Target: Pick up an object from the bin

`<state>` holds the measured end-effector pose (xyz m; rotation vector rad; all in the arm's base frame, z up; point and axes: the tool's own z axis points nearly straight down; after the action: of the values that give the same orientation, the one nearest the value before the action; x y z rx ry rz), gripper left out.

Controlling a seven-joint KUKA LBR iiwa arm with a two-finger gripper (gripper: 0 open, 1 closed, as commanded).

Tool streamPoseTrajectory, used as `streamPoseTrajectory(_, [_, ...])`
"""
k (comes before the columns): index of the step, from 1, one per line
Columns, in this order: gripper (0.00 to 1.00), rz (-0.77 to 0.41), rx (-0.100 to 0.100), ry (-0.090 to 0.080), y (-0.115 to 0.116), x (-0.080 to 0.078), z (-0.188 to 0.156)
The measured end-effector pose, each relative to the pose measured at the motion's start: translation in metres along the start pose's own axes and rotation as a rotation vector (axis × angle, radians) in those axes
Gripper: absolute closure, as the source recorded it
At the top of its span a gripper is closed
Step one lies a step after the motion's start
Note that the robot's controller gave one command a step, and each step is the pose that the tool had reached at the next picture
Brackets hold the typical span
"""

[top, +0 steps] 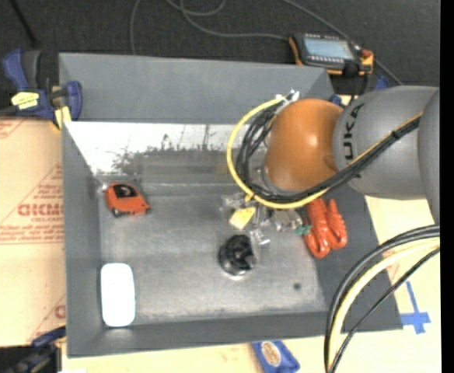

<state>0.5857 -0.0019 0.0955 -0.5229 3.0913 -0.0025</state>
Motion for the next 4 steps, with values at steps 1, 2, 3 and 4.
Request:
streamPoseTrajectory(1, [0.0,0.176,-0.004,0.005,-0.016,-0.009,0.011])
streamPoseTrajectory(2, [1.0,-0.276,0.002,-0.013,-0.018,0.039,0.015])
streamPoseTrajectory(3, [1.0,-0.275,0.002,-0.013,-0.018,0.039,0.015])
streamPoseTrajectory(4, [1.0,-0.319,-0.002,0.002,-0.009,0.057,-0.019])
